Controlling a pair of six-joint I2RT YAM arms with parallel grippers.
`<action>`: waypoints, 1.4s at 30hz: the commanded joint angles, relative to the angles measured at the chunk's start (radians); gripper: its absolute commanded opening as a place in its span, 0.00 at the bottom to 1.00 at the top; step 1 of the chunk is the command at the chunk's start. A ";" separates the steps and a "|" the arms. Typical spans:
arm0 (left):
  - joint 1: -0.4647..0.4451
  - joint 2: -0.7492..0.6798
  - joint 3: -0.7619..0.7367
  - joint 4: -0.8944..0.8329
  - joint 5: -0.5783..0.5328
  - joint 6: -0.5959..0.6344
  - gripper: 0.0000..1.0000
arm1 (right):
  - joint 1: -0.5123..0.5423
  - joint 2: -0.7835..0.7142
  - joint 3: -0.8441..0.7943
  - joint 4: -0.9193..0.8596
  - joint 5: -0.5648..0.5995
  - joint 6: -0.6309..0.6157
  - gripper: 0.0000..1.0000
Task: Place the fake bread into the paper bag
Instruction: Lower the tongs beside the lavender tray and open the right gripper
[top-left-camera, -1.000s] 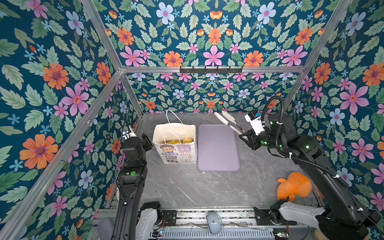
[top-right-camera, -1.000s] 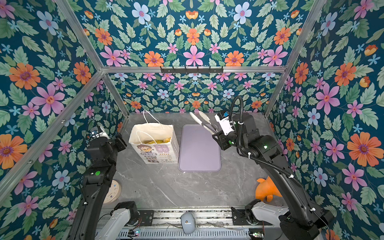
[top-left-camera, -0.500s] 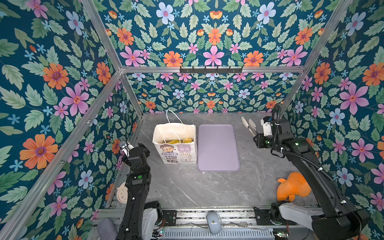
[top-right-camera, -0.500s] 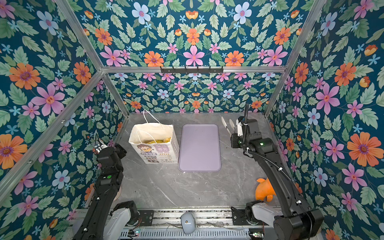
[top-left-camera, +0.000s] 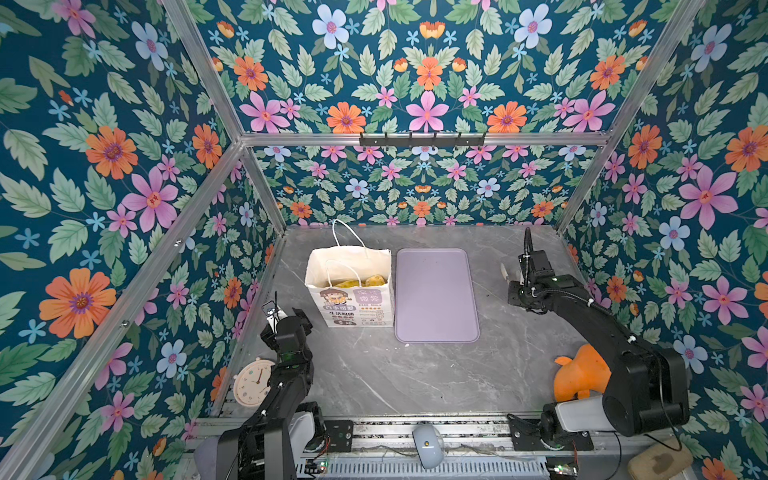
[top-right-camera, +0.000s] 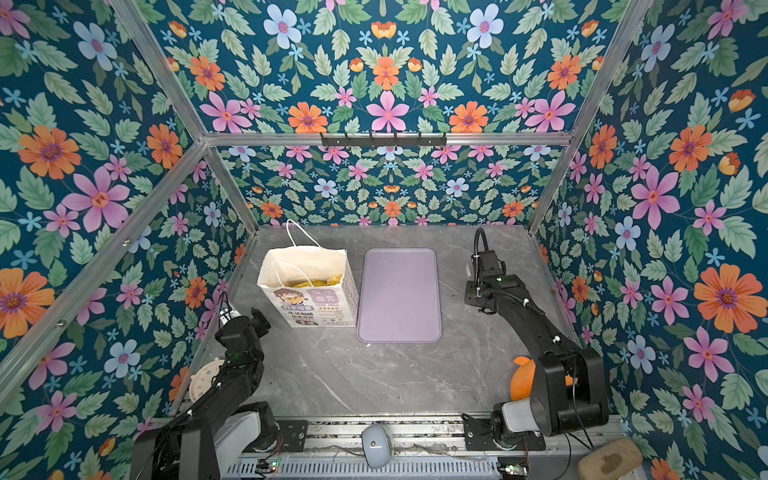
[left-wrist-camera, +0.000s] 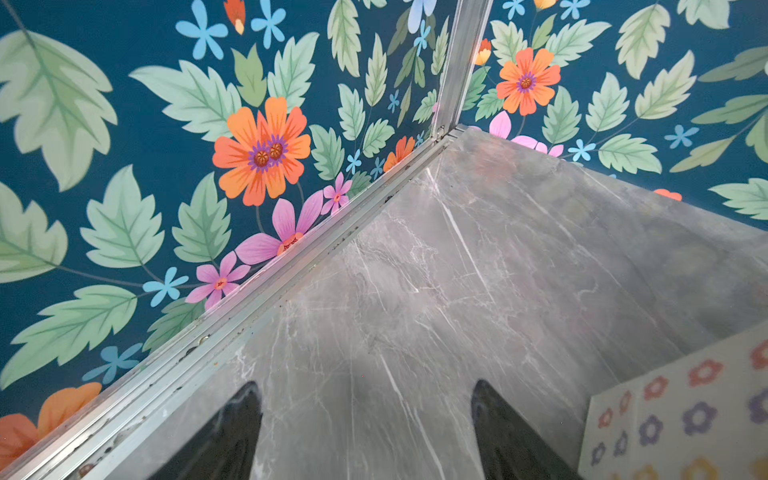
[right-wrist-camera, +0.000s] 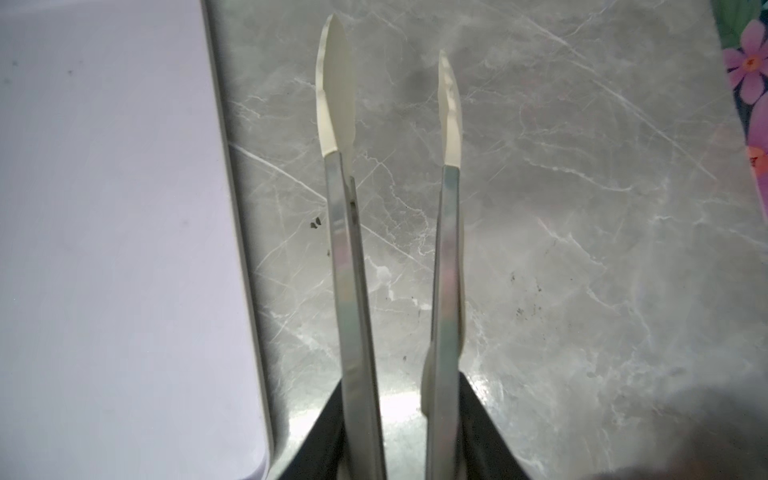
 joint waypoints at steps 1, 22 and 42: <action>-0.001 0.010 -0.037 0.190 0.029 0.037 0.80 | -0.003 0.058 -0.001 0.066 0.028 0.039 0.37; -0.001 0.090 -0.079 0.340 0.143 0.054 0.81 | -0.004 0.210 0.000 0.106 -0.077 0.017 0.44; -0.001 0.060 -0.069 0.295 0.165 0.060 0.83 | -0.003 0.296 0.011 0.082 -0.132 0.024 0.51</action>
